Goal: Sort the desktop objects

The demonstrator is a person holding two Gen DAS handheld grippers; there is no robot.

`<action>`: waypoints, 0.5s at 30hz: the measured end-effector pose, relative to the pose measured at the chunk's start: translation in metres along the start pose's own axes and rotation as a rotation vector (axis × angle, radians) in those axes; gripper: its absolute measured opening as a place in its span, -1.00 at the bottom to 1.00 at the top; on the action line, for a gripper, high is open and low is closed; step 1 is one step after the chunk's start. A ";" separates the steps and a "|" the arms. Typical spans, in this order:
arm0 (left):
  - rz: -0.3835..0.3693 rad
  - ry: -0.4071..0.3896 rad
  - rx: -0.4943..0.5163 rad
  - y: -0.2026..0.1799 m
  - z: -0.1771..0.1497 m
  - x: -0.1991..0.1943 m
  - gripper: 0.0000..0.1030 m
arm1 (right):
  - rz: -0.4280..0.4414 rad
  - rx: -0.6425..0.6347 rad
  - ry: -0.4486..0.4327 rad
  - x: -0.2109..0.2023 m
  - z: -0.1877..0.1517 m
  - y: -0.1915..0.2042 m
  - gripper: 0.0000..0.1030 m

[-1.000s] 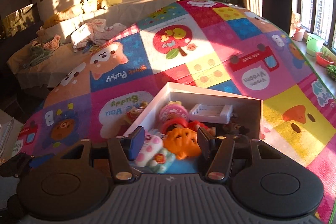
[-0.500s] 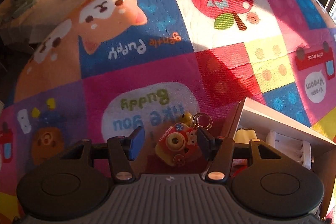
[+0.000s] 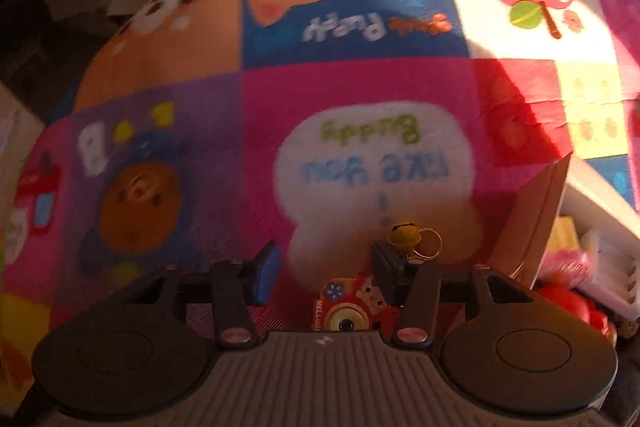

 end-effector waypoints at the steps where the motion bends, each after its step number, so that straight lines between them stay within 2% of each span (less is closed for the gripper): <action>1: -0.007 0.002 0.004 -0.001 -0.001 0.000 0.98 | 0.048 -0.021 0.017 -0.009 -0.012 0.013 -0.03; 5: -0.053 0.019 0.023 -0.010 -0.004 -0.003 0.98 | 0.192 -0.045 0.049 -0.050 -0.051 0.046 -0.03; 7: -0.070 0.019 0.040 -0.014 -0.005 -0.005 0.98 | 0.204 -0.023 -0.002 -0.075 -0.058 0.044 -0.03; 9: -0.078 0.015 0.055 -0.018 -0.006 -0.006 0.98 | 0.170 -0.027 -0.116 -0.108 -0.060 0.032 0.02; 10: -0.080 0.013 0.060 -0.019 -0.007 -0.007 0.98 | 0.144 -0.035 -0.184 -0.125 -0.061 0.024 0.15; 11: -0.084 0.014 0.063 -0.019 -0.007 -0.006 0.98 | 0.106 -0.039 -0.260 -0.143 -0.064 0.014 0.37; 12: -0.091 0.022 0.069 -0.020 -0.008 -0.005 0.98 | 0.056 -0.040 -0.331 -0.160 -0.069 0.003 0.50; 13: -0.099 0.031 0.077 -0.022 -0.009 -0.003 0.98 | 0.004 -0.038 -0.394 -0.177 -0.078 -0.008 0.71; 15: -0.119 0.045 0.107 -0.026 -0.008 0.003 0.98 | -0.084 -0.009 -0.458 -0.200 -0.101 -0.030 0.81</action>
Point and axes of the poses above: each gripper's, at about its wrist camera, not at the fingertips, and x roughly the way its jaws point, y to its left, z to its top, the point moved 9 cm from there along x, roughly the way its jaws point, and after that the axes turned 14 degrees about -y, right-handed, at the moved point
